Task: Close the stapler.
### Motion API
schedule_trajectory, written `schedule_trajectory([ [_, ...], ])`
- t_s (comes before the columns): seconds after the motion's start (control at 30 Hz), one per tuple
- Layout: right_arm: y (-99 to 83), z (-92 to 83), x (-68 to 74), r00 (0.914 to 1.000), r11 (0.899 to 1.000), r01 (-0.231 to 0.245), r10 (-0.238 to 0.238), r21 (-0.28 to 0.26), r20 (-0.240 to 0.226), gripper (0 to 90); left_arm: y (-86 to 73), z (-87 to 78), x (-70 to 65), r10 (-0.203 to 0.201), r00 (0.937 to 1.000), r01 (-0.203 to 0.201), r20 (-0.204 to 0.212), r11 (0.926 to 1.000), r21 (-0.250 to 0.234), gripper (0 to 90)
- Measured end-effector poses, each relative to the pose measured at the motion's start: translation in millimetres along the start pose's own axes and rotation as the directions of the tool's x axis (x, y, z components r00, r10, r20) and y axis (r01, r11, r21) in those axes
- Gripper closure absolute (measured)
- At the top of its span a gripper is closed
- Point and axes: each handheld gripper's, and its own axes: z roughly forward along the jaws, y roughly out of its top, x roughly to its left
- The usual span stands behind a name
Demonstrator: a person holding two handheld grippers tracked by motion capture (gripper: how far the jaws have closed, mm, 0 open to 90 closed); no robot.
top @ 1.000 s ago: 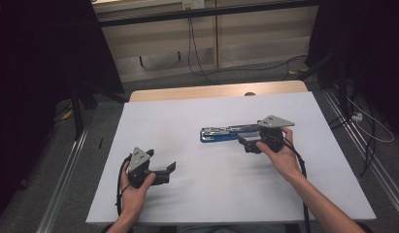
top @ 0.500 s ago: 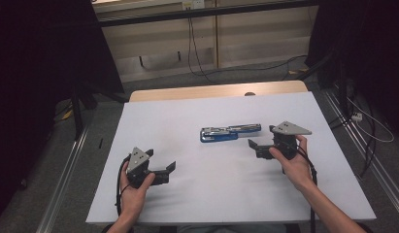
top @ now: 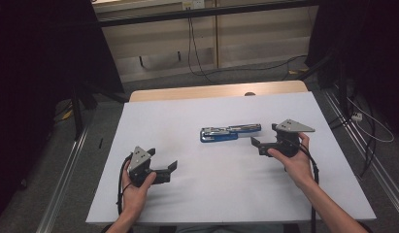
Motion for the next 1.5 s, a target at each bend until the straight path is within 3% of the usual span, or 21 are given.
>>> schedule_trajectory([
  [0.17,-4.7,1.5,-4.8,0.9999,1.000,0.009,-0.010,0.022,0.007,3.5,3.9,7.5,-1.4,0.003,1.0000,-0.003,-0.003,1.0000,0.008,4.2],
  [0.43,-9.1,2.2,-9.9,0.9999,0.999,0.007,-0.008,0.043,0.015,8.1,15.5,31.4,-12.1,0.043,0.9991,-0.043,0.002,0.9988,0.022,4.9],
  [0.67,-9.5,6.8,-11.1,0.9999,0.999,-0.011,0.011,0.042,0.004,17.8,27.8,58.3,-17.1,0.069,0.9963,-0.070,0.051,0.9972,0.026,7.7],
  [0.8,-9.1,9.2,-10.3,1.0000,0.999,-0.007,0.007,0.048,-0.006,22.1,32.0,71.3,-16.1,0.048,0.9972,-0.049,0.057,0.9986,0.021,7.7],
  [0.93,-8.2,12.2,-11.0,0.9999,0.999,-0.005,0.006,0.052,-0.010,25.1,35.5,83.5,-13.7,0.054,0.9971,-0.055,0.053,0.9980,0.030,7.6],
  [1.0,-7.4,13.7,-11.6,0.9999,0.999,-0.005,0.006,0.052,-0.011,26.2,35.2,90.9,-11.1,0.019,0.9984,-0.020,0.052,0.9996,0.019,7.7],
  [1.07,-7.0,14.8,-11.7,0.9999,0.999,-0.003,0.004,0.054,-0.013,28.2,35.7,98.1,-7.5,-0.004,0.9976,0.001,0.069,0.9991,0.042,7.7],
  [1.13,-7.4,16.1,-12.3,0.9997,0.999,-0.003,0.004,0.051,-0.026,33.5,37.6,104.3,-6.7,0.018,0.9982,-0.021,0.058,0.9981,0.058,7.7],
  [1.23,-8.0,18.5,-12.7,0.9995,0.998,0.007,-0.006,0.058,-0.032,34.0,40.3,109.7,-6.4,0.008,0.9991,-0.009,0.043,0.9996,0.026,7.7],
  [1.33,-8.7,20.6,-12.3,0.9994,0.998,0.016,-0.014,0.061,-0.032,37.2,46.0,115.4,-7.3,0.046,0.9976,-0.049,0.052,0.9973,0.054,6.9],
  [1.43,-7.9,22.4,-11.6,0.9993,0.998,0.023,-0.021,0.060,-0.030,40.3,49.6,121.0,-9.0,0.042,0.9981,-0.043,0.044,0.9988,0.023,6.6],
  [1.5,-7.2,23.4,-11.3,0.9994,0.998,0.019,-0.018,0.056,-0.031,42.6,51.9,125.8,-9.8,0.046,0.9973,-0.047,0.057,0.9985,0.027,5.9],
])
